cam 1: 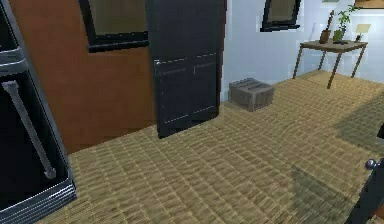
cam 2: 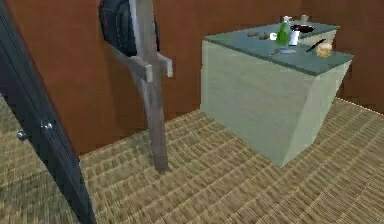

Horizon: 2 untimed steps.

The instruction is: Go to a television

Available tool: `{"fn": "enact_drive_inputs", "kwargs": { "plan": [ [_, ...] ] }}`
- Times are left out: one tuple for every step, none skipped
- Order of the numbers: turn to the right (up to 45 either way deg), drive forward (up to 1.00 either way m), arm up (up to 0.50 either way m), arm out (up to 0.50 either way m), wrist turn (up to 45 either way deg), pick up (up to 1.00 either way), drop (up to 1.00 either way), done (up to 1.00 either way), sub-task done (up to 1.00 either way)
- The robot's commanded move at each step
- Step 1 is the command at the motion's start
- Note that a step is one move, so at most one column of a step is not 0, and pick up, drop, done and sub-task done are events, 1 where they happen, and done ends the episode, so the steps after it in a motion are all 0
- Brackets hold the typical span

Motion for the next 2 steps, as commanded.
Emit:
{"fn": "enact_drive_inputs", "kwargs": {
  "plan": [
    [0.0, 0.4, 0.0, 0.0, 0.0, 0.0, 0.0, 0.0, 0.0],
    [9.0, 0.0, 0.0, 0.0, 0.0, 0.0, 0.0, 0.0, 0.0]
  ]
}}
